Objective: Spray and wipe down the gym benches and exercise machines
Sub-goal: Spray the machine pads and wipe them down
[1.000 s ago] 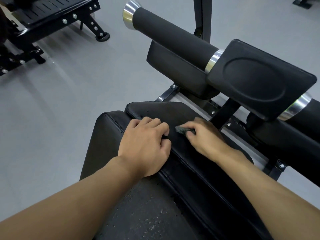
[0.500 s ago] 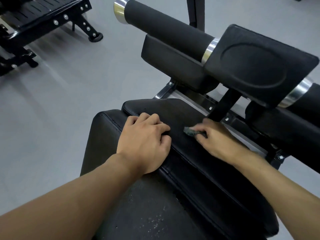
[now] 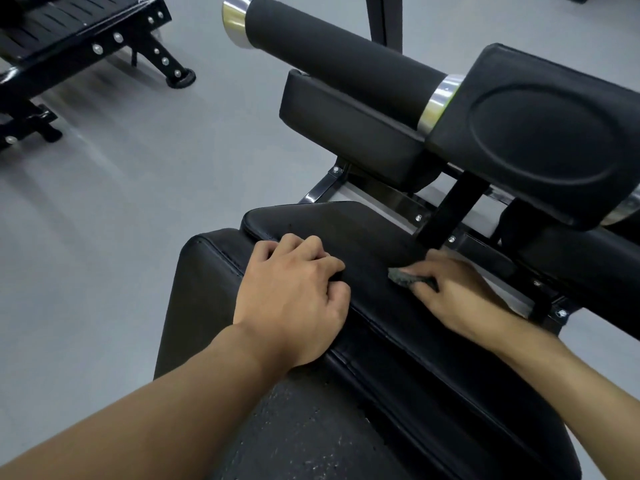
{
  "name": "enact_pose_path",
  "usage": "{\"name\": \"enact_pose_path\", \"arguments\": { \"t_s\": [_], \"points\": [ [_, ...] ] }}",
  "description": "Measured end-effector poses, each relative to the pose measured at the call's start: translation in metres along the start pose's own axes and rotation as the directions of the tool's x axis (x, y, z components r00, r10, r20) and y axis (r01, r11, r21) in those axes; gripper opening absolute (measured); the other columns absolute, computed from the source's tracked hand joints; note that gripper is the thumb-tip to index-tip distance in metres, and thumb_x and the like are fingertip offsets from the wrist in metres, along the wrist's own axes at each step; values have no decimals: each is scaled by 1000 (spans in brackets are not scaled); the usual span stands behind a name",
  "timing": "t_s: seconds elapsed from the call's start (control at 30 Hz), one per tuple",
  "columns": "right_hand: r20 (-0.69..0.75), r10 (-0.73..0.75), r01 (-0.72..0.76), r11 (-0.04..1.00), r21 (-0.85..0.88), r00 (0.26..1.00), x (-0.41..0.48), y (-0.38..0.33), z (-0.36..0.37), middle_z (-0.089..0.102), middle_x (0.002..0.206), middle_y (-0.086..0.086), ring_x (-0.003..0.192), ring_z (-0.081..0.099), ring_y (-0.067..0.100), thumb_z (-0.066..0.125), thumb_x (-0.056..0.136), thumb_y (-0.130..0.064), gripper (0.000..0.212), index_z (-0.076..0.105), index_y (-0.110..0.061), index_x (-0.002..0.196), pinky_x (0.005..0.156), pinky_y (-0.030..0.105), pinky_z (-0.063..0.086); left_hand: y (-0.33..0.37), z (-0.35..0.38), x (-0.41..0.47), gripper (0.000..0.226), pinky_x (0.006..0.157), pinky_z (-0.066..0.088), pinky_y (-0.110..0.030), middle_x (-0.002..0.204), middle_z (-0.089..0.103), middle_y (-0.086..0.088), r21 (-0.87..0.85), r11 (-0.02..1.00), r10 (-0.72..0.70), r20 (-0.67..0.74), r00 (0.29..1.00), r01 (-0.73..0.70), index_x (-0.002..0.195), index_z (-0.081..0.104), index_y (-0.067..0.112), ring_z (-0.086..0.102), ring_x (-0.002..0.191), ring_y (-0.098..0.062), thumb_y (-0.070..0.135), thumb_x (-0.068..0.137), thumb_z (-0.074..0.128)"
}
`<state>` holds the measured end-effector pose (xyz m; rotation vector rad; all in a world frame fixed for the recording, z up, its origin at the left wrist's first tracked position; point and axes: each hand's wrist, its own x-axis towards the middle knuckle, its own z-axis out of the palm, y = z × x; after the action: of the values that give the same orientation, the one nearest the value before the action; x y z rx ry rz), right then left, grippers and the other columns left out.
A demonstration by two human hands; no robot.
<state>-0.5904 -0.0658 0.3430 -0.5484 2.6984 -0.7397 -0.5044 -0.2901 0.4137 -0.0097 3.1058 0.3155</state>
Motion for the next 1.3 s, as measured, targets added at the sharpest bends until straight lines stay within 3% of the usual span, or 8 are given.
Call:
{"name": "enact_pose_path", "arguments": {
  "t_s": [0.13,0.33,0.43,0.57,0.77,0.97,1.13,1.3],
  "points": [
    [7,67,-67,997,46,998,62,-1,16,58,104,-8,107,59,21,53,95,-15,30,72,-28,116,79,27,40,1,0,0,57,98,27,-30,102,61,17,-11,1000,2,1,1000,-2,110,74,35,51,105,-12,41,87,23],
    [25,26,-26,1000,12,999,19,13,0,48,87,-14,85,48,6,57,97,-17,24,70,-27,115,65,14,30,1,-2,0,51,96,31,-33,97,61,15,-14,1000,1,-3,1000,-1,102,76,33,53,101,-14,39,88,28],
    [-3,54,-54,997,48,999,36,17,6,53,83,-15,87,56,12,59,95,-14,24,74,-27,109,69,23,38,-1,1,0,49,96,32,-33,95,61,15,-18,1000,7,-3,1000,-7,100,76,32,53,100,-14,38,87,29],
    [16,149,-150,988,49,989,86,10,16,65,103,-6,102,62,21,57,95,-19,27,74,-31,111,88,39,52,-1,0,0,48,95,31,-31,94,61,15,-16,1000,1,-18,1000,-1,96,76,32,53,99,-14,37,87,30],
    [-51,26,-26,1000,4,998,35,30,8,43,77,-14,70,45,4,60,95,-14,22,75,-21,109,64,30,36,-4,1,-1,45,94,32,-31,94,61,16,-37,999,10,-30,999,-12,97,77,32,53,98,-13,36,88,33],
    [6,155,-156,988,16,988,95,25,13,65,106,-3,106,60,25,55,98,-21,26,74,-26,114,85,36,47,-3,0,-1,44,94,32,-31,94,62,16,-42,999,15,-23,1000,-15,96,77,32,54,98,-13,35,87,33],
    [1,89,-89,996,5,996,52,41,8,47,81,-13,78,50,10,58,97,-22,23,74,-25,113,71,33,41,-4,0,-2,43,93,32,-30,93,62,16,-50,999,13,-31,999,-14,92,76,31,53,95,-12,35,87,34],
    [33,225,-226,974,19,974,119,40,20,67,110,3,97,62,24,54,99,-20,26,73,-25,116,80,31,47,-4,0,-2,44,93,33,-31,95,63,16,-46,999,21,-29,999,-22,95,77,31,54,96,-13,35,87,34]
  ]
}}
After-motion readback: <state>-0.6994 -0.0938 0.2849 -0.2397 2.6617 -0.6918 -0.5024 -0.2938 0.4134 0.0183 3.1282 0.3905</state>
